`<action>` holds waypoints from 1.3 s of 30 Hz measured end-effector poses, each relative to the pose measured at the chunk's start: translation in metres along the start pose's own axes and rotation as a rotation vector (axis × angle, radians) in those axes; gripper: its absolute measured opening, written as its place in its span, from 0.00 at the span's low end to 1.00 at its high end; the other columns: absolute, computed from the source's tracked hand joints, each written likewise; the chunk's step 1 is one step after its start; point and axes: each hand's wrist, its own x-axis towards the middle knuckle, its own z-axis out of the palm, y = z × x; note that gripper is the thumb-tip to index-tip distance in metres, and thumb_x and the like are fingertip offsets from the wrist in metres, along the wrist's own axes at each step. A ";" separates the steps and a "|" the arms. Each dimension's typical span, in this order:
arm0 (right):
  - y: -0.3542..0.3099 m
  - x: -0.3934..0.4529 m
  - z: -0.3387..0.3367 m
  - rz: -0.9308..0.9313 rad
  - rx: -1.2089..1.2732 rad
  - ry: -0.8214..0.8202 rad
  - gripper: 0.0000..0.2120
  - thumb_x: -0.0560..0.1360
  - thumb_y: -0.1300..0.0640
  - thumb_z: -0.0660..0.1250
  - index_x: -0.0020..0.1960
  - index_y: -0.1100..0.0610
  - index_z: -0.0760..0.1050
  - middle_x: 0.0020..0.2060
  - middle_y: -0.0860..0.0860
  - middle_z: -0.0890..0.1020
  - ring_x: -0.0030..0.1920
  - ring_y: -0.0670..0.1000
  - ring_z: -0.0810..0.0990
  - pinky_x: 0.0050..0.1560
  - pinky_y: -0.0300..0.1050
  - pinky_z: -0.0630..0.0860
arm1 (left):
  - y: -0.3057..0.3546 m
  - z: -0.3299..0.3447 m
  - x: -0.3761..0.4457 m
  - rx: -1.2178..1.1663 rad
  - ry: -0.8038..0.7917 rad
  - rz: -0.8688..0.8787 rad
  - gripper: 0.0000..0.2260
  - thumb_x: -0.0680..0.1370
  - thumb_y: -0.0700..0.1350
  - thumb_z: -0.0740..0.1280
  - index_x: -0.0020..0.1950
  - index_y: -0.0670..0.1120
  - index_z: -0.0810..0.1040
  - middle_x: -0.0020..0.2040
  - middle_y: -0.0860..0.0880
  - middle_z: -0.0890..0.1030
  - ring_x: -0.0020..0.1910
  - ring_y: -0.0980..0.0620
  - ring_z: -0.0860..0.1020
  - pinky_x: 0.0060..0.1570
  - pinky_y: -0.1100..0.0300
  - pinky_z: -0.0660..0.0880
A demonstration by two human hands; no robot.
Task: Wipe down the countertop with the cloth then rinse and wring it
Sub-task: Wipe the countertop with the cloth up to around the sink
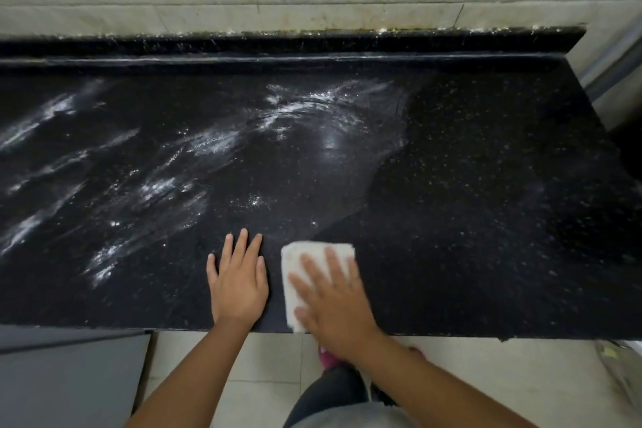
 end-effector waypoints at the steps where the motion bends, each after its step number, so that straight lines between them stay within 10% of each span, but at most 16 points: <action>1: -0.004 -0.011 0.005 -0.078 -0.006 0.010 0.22 0.73 0.44 0.50 0.62 0.45 0.73 0.64 0.49 0.75 0.67 0.60 0.62 0.67 0.57 0.45 | 0.000 -0.002 0.000 -0.050 0.008 -0.019 0.29 0.74 0.53 0.41 0.73 0.48 0.63 0.75 0.49 0.60 0.76 0.51 0.52 0.73 0.50 0.44; 6: 0.055 -0.071 0.027 -0.168 -0.055 0.072 0.21 0.80 0.45 0.39 0.71 0.41 0.55 0.76 0.47 0.45 0.75 0.55 0.41 0.70 0.55 0.46 | 0.000 -0.001 0.000 0.030 -0.039 -0.018 0.31 0.73 0.57 0.38 0.74 0.50 0.57 0.76 0.49 0.54 0.76 0.50 0.48 0.73 0.49 0.43; 12: 0.159 -0.067 -0.016 0.440 -0.019 -0.058 0.28 0.77 0.39 0.33 0.73 0.43 0.56 0.75 0.44 0.52 0.74 0.59 0.54 0.68 0.60 0.54 | 0.002 0.001 0.001 0.133 -0.072 -0.013 0.40 0.65 0.60 0.27 0.75 0.54 0.50 0.77 0.51 0.48 0.76 0.50 0.42 0.73 0.48 0.41; 15: 0.153 -0.012 -0.030 0.669 0.093 -0.197 0.26 0.77 0.40 0.36 0.74 0.45 0.41 0.75 0.47 0.41 0.75 0.58 0.39 0.72 0.63 0.43 | 0.002 0.001 0.002 0.125 -0.075 -0.013 0.39 0.66 0.60 0.27 0.75 0.54 0.51 0.77 0.51 0.48 0.76 0.50 0.43 0.73 0.47 0.41; 18: 0.105 0.048 -0.031 0.482 0.107 -0.223 0.40 0.66 0.39 0.29 0.75 0.48 0.50 0.76 0.52 0.49 0.74 0.64 0.47 0.69 0.68 0.46 | 0.003 -0.001 0.001 0.119 -0.077 -0.014 0.40 0.65 0.60 0.27 0.75 0.54 0.50 0.77 0.51 0.48 0.76 0.50 0.43 0.73 0.48 0.41; 22: 0.036 0.063 -0.013 0.113 -0.005 -0.097 0.28 0.79 0.45 0.40 0.59 0.49 0.77 0.60 0.52 0.79 0.63 0.62 0.66 0.66 0.60 0.49 | 0.005 -0.002 0.001 0.084 -0.070 -0.014 0.39 0.66 0.60 0.28 0.75 0.54 0.53 0.77 0.51 0.50 0.76 0.51 0.44 0.73 0.48 0.42; 27: 0.059 -0.016 0.005 -0.188 -0.059 -0.129 0.24 0.79 0.43 0.38 0.72 0.43 0.56 0.74 0.48 0.57 0.74 0.58 0.49 0.69 0.57 0.46 | 0.001 0.001 0.004 0.110 -0.077 0.001 0.33 0.74 0.58 0.36 0.71 0.50 0.66 0.73 0.47 0.64 0.74 0.45 0.59 0.70 0.43 0.55; 33: 0.165 -0.021 -0.019 0.267 -0.022 -0.165 0.37 0.69 0.31 0.23 0.74 0.45 0.42 0.70 0.41 0.33 0.75 0.53 0.41 0.71 0.55 0.43 | 0.002 -0.004 0.005 0.208 -0.132 -0.009 0.31 0.81 0.53 0.37 0.58 0.47 0.79 0.59 0.44 0.80 0.58 0.42 0.78 0.51 0.39 0.74; 36: 0.169 0.032 -0.037 0.508 0.082 -0.249 0.27 0.78 0.39 0.37 0.74 0.45 0.39 0.74 0.45 0.37 0.74 0.56 0.37 0.72 0.60 0.41 | 0.003 -0.003 0.005 0.217 -0.162 -0.011 0.31 0.81 0.53 0.37 0.58 0.47 0.79 0.59 0.44 0.80 0.59 0.42 0.78 0.52 0.39 0.73; 39: 0.128 0.085 -0.044 0.402 0.084 -0.250 0.32 0.72 0.39 0.30 0.75 0.46 0.43 0.76 0.49 0.41 0.75 0.59 0.40 0.70 0.64 0.42 | 0.003 -0.002 0.005 0.209 -0.145 -0.023 0.29 0.81 0.53 0.39 0.58 0.47 0.79 0.59 0.44 0.80 0.59 0.42 0.77 0.52 0.39 0.73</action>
